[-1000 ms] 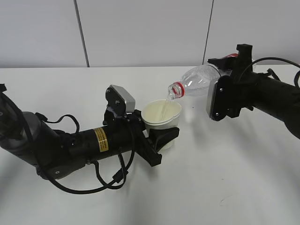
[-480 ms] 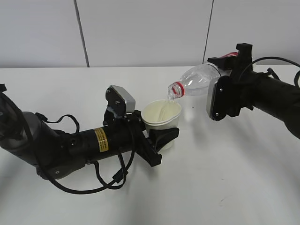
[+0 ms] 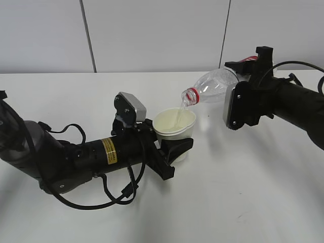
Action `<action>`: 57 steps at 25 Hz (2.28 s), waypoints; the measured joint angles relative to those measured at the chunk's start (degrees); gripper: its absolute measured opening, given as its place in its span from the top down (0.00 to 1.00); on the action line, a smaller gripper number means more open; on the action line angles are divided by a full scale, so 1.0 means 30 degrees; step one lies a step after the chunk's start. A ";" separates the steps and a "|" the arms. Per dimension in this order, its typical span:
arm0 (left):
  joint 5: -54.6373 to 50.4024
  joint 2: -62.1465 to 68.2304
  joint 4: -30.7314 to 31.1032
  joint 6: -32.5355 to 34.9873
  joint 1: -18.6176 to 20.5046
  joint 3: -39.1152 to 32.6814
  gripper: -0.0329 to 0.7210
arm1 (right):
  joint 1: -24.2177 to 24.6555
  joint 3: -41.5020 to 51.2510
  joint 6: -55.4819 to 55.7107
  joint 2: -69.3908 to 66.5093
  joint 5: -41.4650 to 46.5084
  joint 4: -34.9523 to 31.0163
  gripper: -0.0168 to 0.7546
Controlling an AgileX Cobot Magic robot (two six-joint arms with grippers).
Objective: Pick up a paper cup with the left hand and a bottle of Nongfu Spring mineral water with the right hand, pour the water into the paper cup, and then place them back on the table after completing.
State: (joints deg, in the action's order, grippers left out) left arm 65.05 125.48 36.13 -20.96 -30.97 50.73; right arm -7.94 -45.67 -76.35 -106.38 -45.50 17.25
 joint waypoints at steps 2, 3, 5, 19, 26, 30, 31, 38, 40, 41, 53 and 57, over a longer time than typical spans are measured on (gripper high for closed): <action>0.0000 0.0000 0.0000 0.0000 0.0000 0.0000 0.45 | 0.0000 0.0000 0.0000 0.0000 -0.0012 0.0000 0.42; 0.0000 0.0000 0.0000 0.0000 0.0000 0.0000 0.45 | 0.0000 0.0000 0.0000 0.0000 -0.0043 0.0000 0.42; -0.0017 0.0000 0.0000 0.0000 0.0000 0.0000 0.45 | 0.0000 0.0000 0.0000 0.0000 -0.0043 0.0000 0.42; -0.0120 0.0000 0.0000 0.0000 0.0000 0.0000 0.45 | 0.0000 0.0000 0.0000 0.0000 -0.0105 0.0000 0.42; -0.0135 0.0000 -0.0024 0.0000 0.0000 0.0000 0.45 | 0.0000 0.0000 0.0041 0.0000 -0.0135 0.0000 0.42; -0.0135 0.0000 -0.0057 0.0000 0.0000 0.0000 0.45 | 0.0000 0.0000 0.0629 0.0000 -0.0135 0.0000 0.42; -0.0135 0.0000 -0.0057 0.0000 0.0000 0.0000 0.45 | 0.0000 0.0000 0.0792 0.0000 -0.0135 0.0034 0.42; -0.0135 0.0000 -0.0282 0.0000 0.0000 0.0000 0.45 | 0.0000 0.0000 0.1515 0.0000 -0.0135 0.0143 0.42; -0.0135 0.0000 -0.0355 0.0000 0.0000 0.0000 0.45 | 0.0000 0.0000 0.1634 0.0000 -0.0135 0.0143 0.42; -0.0135 0.0000 -0.0391 0.0000 0.0000 0.0000 0.45 | 0.0000 0.0000 0.1694 0.0000 -0.0135 0.0143 0.42; -0.0135 0.0000 -0.0669 0.0000 0.0000 0.0000 0.45 | 0.0000 0.0000 0.5579 0.0000 -0.0135 0.0143 0.42; -0.0135 0.0000 -0.0769 0.0000 0.0000 0.0000 0.45 | 0.0000 0.0000 0.9128 0.0000 -0.0135 0.0143 0.42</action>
State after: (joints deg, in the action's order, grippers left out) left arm 64.64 125.48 33.82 -20.96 -30.97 50.73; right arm -7.94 -45.67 -48.97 -106.38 -45.91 17.68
